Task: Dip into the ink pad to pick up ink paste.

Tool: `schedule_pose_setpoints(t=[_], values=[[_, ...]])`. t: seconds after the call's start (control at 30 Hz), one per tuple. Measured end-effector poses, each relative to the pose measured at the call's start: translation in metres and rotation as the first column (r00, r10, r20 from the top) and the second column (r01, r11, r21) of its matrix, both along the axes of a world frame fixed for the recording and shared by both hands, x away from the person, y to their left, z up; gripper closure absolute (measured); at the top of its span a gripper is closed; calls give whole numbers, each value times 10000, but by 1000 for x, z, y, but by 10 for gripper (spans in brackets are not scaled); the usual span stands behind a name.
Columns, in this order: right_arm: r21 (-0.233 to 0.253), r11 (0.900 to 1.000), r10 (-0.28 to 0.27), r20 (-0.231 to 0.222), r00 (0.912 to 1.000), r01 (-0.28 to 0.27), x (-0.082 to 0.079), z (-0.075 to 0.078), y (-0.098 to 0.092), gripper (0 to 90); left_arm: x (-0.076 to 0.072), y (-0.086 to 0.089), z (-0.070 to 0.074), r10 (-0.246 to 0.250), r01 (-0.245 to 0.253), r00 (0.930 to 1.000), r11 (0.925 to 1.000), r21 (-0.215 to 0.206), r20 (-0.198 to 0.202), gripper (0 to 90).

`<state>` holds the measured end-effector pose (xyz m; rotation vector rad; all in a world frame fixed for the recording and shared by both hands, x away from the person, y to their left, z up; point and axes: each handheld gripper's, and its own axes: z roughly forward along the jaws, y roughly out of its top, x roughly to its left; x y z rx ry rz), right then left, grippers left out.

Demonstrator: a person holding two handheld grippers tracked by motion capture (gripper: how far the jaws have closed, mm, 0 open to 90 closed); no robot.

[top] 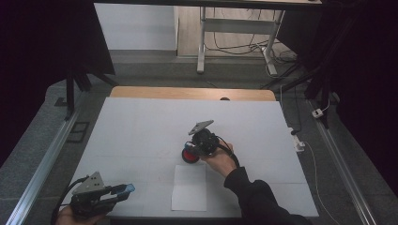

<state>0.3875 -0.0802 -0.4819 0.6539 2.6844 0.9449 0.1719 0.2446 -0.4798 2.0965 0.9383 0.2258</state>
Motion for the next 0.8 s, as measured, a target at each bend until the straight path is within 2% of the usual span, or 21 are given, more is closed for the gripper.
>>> schedule_pose_setpoints(t=[0.13,0.27,0.5,0.67,0.8], values=[[496,9986,-155,-448,9989,177,5,-2,-6,719,0,1,0,26,-26,10000,10000,-81,-3,682],[833,9963,-148,-620,9980,200,8,-3,-10,718,0,1,0,43,-43,10000,9999,-99,-5,682],[825,9965,-74,-499,9987,115,6,-3,-10,715,-1,2,0,29,-28,10000,9999,-128,14,682],[579,9983,3,-267,9996,12,4,0,-8,712,-1,2,0,29,-28,10000,9998,-171,19,681],[977,9952,31,-56,10000,-26,2,9,-9,712,-1,2,0,3,-3,10000,9999,-145,20,681]])
